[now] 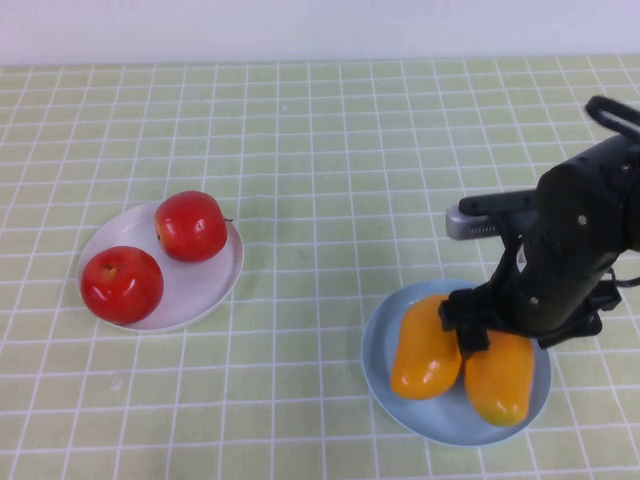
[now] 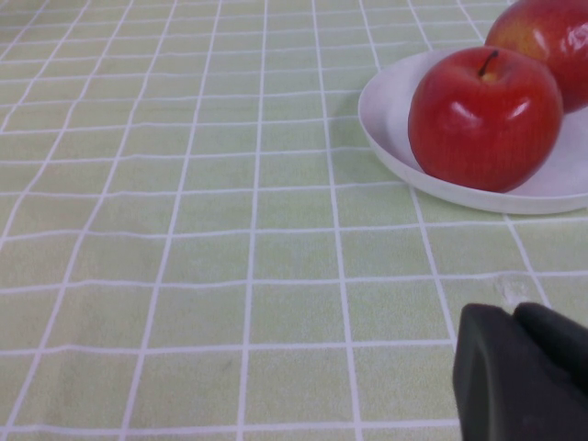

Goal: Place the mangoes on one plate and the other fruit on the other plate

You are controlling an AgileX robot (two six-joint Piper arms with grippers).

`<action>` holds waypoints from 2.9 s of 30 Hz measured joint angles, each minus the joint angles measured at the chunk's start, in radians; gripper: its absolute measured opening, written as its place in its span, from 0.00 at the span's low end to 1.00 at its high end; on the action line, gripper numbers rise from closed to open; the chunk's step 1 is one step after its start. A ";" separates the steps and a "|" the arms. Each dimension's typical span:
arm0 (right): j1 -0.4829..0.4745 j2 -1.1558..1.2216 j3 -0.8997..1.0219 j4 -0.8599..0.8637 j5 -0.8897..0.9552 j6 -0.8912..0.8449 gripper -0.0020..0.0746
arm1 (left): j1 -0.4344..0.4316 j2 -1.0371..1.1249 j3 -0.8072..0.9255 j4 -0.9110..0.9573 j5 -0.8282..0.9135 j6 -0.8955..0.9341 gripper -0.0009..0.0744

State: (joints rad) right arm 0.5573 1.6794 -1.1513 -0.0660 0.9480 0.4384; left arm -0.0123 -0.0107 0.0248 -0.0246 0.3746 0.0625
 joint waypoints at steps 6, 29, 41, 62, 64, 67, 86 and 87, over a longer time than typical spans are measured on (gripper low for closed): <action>0.000 -0.012 0.000 0.000 -0.009 0.000 0.86 | 0.000 0.000 0.000 0.000 0.000 0.000 0.01; 0.004 -0.499 0.000 -0.012 0.166 -0.141 0.01 | 0.000 0.000 0.000 0.000 0.000 0.000 0.01; 0.004 -0.927 0.240 0.025 0.177 -0.176 0.01 | 0.000 0.000 0.000 0.000 0.000 0.000 0.01; -0.315 -1.195 0.883 -0.135 -0.666 -0.180 0.01 | 0.000 0.000 0.000 0.000 0.000 0.000 0.01; -0.399 -1.244 0.939 -0.137 -0.737 -0.180 0.01 | 0.000 0.000 0.000 0.000 0.000 0.000 0.01; -0.510 -1.329 1.013 -0.137 -0.781 -0.180 0.01 | 0.000 0.000 0.000 0.000 0.000 0.000 0.01; -0.549 -1.688 1.143 -0.135 -0.698 -0.180 0.01 | 0.000 -0.002 0.000 0.000 0.000 0.000 0.01; -0.547 -1.688 1.143 -0.135 -0.696 -0.180 0.01 | 0.000 -0.002 0.000 0.000 0.000 0.000 0.01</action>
State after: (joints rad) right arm 0.0099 -0.0084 -0.0080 -0.2010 0.2515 0.2586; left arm -0.0123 -0.0122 0.0248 -0.0246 0.3746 0.0625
